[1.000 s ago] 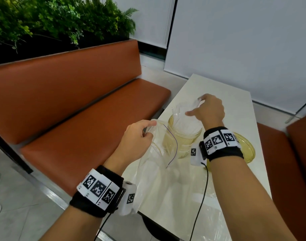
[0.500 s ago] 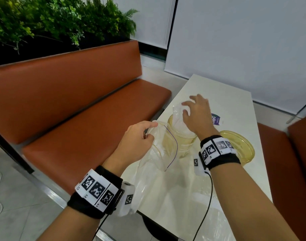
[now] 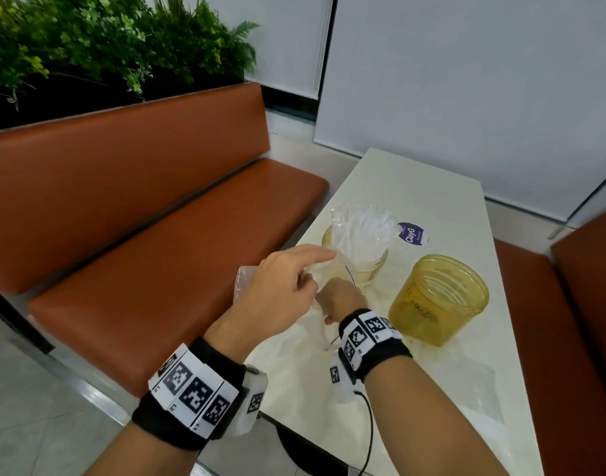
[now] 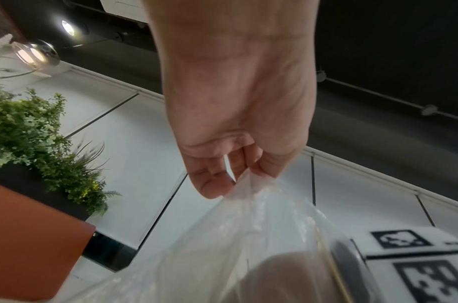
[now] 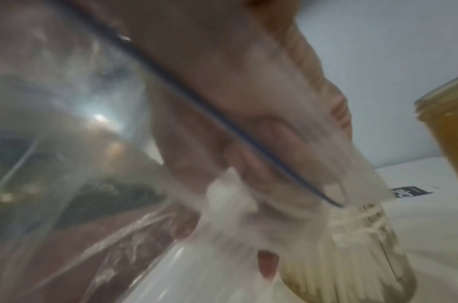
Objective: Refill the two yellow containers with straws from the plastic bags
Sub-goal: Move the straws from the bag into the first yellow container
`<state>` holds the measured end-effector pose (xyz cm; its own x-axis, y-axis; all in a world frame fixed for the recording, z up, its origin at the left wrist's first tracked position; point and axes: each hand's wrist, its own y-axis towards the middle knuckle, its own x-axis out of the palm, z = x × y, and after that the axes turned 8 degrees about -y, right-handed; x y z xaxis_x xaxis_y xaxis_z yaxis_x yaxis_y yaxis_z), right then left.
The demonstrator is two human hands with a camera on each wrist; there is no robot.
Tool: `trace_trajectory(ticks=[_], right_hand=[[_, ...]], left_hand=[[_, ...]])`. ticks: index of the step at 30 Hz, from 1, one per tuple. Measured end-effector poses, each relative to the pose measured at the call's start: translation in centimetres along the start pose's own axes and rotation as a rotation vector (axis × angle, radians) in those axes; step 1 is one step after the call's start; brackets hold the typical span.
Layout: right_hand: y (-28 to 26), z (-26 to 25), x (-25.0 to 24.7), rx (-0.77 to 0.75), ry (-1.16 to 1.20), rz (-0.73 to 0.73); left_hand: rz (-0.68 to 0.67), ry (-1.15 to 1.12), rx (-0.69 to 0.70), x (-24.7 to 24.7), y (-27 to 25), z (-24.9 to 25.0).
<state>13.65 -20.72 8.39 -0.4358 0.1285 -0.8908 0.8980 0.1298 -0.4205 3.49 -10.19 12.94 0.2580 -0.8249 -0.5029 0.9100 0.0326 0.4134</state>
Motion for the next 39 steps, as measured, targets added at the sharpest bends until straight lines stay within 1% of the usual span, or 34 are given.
trace_trajectory(ticks=[3,8,11,14,18,22,28,31,33,36,39], right_hand=[[0.2,0.0,0.2,0.018,-0.043,0.039],[1.4,-0.2,0.7,0.044,0.155,-0.011],[1.7,-0.3,0.9,-0.029,0.158,-0.025],[1.7,0.0,0.6,-0.152,0.163,-0.001],[0.9,0.6,-0.7,-0.314,0.209,0.09],[-0.6,1.2,-2.2,-0.426,0.248,0.165],[-2.2,1.2,-4.3,-0.491,0.17,0.296],[-2.9,1.0,-5.5,-0.523,0.199,0.326],[-3.7,0.8,-6.6,-0.552,0.244,0.375],[-4.8,0.6,-9.1,-0.576,0.299,0.502],[-5.3,0.9,-12.8,-0.606,0.379,0.699]], left_hand=[[0.004,-0.016,0.012,0.3,-0.5,0.2],[0.06,-0.055,-0.041,0.4,-0.6,-0.1],[0.123,-0.101,-0.087,0.2,-0.2,-0.8],[0.182,-0.133,-0.154,-0.3,0.1,-1.6],[0.236,-0.156,-0.237,-0.8,0.5,-2.8],[0.255,-0.194,-0.288,-0.9,0.7,-3.6],[0.236,-0.236,-0.306,-0.5,0.8,-3.7],[0.216,-0.238,-0.305,-0.3,0.7,-3.5],[0.204,-0.238,-0.313,-0.2,0.6,-3.4],[0.199,-0.238,-0.337,-0.1,0.7,-3.7],[0.211,-0.231,-0.352,0.0,0.8,-4.4]])
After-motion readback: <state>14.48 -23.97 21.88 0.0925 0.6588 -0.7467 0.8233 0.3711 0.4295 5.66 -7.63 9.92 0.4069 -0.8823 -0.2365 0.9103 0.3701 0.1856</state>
